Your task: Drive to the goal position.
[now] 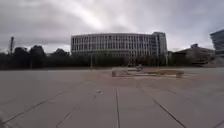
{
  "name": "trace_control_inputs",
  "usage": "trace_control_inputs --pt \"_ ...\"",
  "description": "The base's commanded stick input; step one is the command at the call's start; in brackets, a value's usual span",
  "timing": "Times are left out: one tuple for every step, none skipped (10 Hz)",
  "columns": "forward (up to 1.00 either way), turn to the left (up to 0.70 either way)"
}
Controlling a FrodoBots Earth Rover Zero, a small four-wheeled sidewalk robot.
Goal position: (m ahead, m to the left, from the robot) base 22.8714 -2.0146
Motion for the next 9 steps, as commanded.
trace_control_inputs --pt "0.7 0.0" --pt "0.7 0.0" --pt "0.7 0.0" --pt "0.7 0.0" --pt "0.7 0.0" --pt "0.7 0.0" --pt "0.7 0.0" --pt "0.7 0.0" --pt "0.7 0.0"
